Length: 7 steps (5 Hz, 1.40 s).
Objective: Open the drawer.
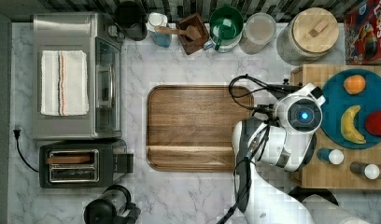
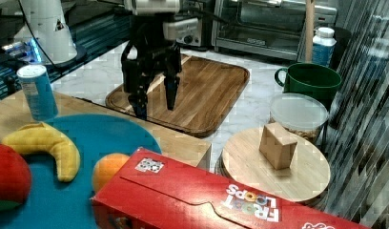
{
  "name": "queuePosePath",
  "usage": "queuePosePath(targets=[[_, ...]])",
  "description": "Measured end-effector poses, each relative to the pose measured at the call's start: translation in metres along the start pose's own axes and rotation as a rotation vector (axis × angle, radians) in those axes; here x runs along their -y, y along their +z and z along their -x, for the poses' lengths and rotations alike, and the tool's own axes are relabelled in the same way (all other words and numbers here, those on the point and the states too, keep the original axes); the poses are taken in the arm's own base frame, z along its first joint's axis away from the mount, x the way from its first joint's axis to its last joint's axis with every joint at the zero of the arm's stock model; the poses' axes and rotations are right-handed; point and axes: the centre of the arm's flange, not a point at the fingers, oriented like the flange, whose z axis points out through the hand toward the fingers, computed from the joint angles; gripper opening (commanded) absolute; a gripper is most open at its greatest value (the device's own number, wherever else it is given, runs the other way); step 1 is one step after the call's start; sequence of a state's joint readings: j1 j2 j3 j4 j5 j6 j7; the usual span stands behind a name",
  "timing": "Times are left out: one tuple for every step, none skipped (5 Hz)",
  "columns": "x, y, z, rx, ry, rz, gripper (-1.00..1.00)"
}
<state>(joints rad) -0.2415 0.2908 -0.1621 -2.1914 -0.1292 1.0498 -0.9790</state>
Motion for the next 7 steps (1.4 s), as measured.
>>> queuePosePath(targets=[[0.007, 0.024, 0.010, 0.050, -0.027, 0.007, 1.00], [0.005, 0.026, 0.010, 0.051, -0.030, 0.013, 1.00], [0.006, 0.023, 0.009, 0.047, -0.031, 0.012, 1.00], [0.002, 0.022, 0.009, 0.044, 0.023, -0.022, 1.00], [-0.003, 0.020, 0.008, 0.066, 0.021, -0.036, 1.00], [-0.005, 0.019, 0.003, 0.097, 0.026, -0.054, 1.00], [-0.004, 0.019, 0.000, 0.101, 0.026, -0.055, 1.00]])
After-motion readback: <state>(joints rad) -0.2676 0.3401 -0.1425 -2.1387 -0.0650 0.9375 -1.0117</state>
